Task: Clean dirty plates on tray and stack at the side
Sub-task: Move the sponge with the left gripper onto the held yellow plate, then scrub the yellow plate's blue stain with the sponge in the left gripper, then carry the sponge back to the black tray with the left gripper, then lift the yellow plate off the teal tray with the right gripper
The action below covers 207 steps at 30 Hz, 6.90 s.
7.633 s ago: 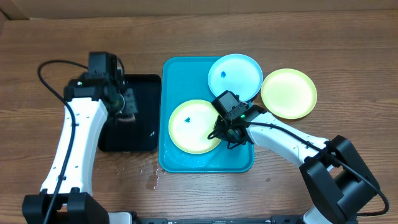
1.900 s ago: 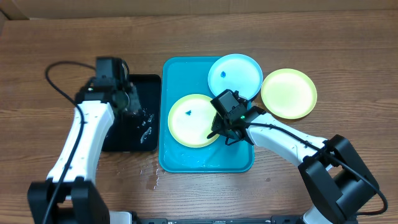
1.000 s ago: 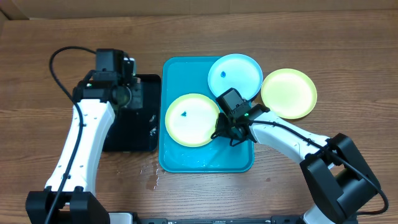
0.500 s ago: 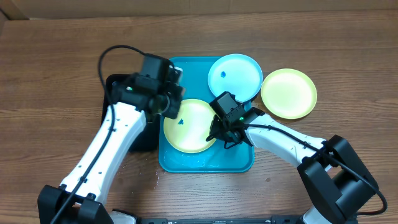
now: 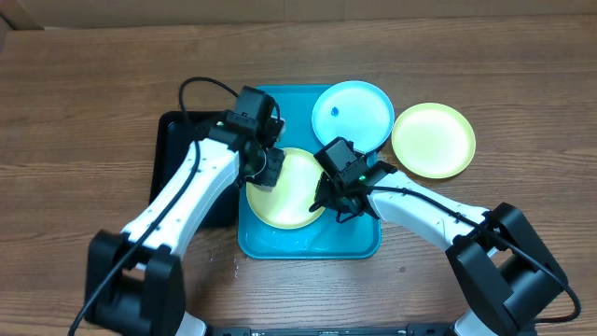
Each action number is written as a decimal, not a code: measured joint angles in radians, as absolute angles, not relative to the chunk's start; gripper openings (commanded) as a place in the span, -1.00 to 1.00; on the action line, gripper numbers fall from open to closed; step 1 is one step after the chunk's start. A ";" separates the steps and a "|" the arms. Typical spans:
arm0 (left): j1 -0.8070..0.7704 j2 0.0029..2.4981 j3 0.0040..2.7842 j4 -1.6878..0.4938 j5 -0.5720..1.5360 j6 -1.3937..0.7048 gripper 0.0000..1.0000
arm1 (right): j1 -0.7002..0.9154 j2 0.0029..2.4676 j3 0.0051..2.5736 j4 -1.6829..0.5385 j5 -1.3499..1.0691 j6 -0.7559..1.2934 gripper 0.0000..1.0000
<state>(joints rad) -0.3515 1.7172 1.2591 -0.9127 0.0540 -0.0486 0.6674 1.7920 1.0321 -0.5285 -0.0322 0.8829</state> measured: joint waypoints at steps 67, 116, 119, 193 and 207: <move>-0.299 1.901 1.402 -0.941 0.374 -0.077 -0.92 | 0.665 1.792 1.032 -0.541 -0.019 0.884 -0.92; -0.018 1.674 1.481 -1.073 0.313 -0.148 -0.92 | 0.666 1.792 1.032 -0.543 -0.015 0.886 -0.90; 0.042 1.678 1.478 -1.093 0.225 -0.156 -0.92 | 0.665 1.792 1.032 -0.542 -0.015 0.886 -0.90; 0.098 1.237 1.669 -1.336 -0.084 -0.235 1.00 | 0.819 1.937 1.452 -0.390 0.200 0.710 -0.92; 0.098 1.240 1.669 -1.336 -0.084 -0.235 1.00 | 1.051 1.972 1.453 0.017 0.638 0.026 -0.92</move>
